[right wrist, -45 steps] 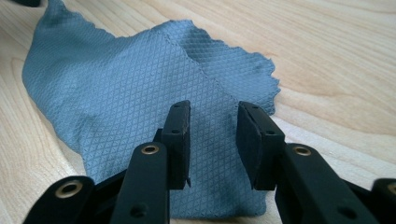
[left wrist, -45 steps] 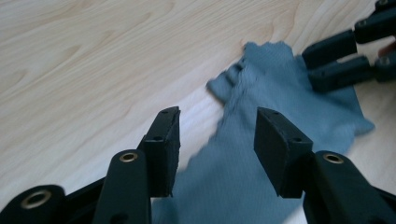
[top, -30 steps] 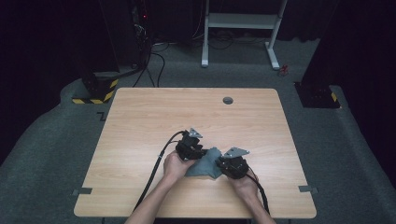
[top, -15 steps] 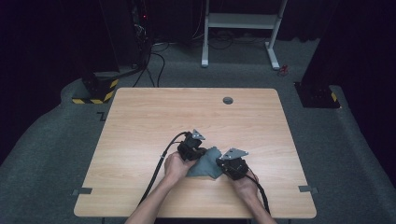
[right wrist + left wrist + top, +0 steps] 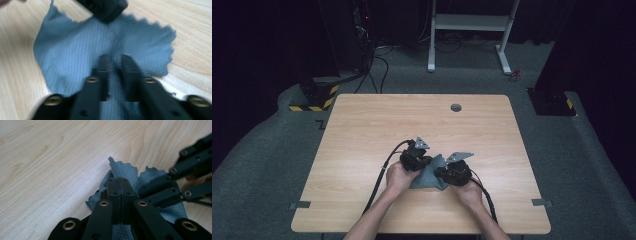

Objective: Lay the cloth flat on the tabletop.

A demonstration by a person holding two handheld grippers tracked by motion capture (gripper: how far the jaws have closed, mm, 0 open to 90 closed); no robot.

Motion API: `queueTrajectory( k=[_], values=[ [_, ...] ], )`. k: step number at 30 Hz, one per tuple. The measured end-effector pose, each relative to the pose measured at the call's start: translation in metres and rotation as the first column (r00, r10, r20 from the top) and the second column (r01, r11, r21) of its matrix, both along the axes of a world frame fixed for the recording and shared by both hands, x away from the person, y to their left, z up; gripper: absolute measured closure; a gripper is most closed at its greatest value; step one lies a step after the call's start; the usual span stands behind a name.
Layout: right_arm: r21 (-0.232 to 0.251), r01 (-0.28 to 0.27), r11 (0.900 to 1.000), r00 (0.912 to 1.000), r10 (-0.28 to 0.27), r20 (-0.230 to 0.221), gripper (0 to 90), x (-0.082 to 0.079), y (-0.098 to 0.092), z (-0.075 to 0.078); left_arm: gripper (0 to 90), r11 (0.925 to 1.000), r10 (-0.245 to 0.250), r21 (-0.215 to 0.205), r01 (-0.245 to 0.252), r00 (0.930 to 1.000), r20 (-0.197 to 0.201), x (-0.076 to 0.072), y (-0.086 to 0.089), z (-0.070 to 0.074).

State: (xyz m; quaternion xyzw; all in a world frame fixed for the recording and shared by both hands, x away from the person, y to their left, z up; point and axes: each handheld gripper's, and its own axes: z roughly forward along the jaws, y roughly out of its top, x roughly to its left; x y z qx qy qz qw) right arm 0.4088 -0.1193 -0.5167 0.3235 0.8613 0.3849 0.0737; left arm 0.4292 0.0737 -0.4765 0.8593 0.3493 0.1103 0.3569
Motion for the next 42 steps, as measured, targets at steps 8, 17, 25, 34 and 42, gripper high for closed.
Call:
queueTrajectory(
  k=[8,17,25,34,42],
  values=[
    [-0.036,-0.042,0.998,0.9988,0.043,0.022,90.0,-0.010,-0.004,0.001,89.1,0.9996,0.026,-0.011,-0.026,0.9991,0.034,-0.001,0.008,0.005],
    [0.069,0.010,0.998,0.9995,-0.012,0.029,70.5,-0.014,-0.018,0.007,89.1,0.9986,0.050,-0.021,-0.049,0.9969,0.060,-0.004,0.016,0.012],
    [0.062,-0.031,0.998,0.9991,0.029,0.032,71.8,-0.017,0.003,0.010,89.1,0.9979,0.062,-0.020,-0.061,0.9969,0.048,0.000,0.013,0.005],
    [-0.020,-0.045,0.999,0.9948,0.047,0.091,89.3,-0.023,0.006,0.013,89.1,0.9970,0.075,-0.024,-0.074,0.9956,0.056,0.000,0.021,0.010],
    [-0.034,-0.028,0.999,0.9842,0.034,0.174,89.2,-0.032,-0.001,0.026,89.1,0.9951,0.079,-0.065,-0.075,0.9949,0.062,-0.004,0.026,0.017]
  ],
)
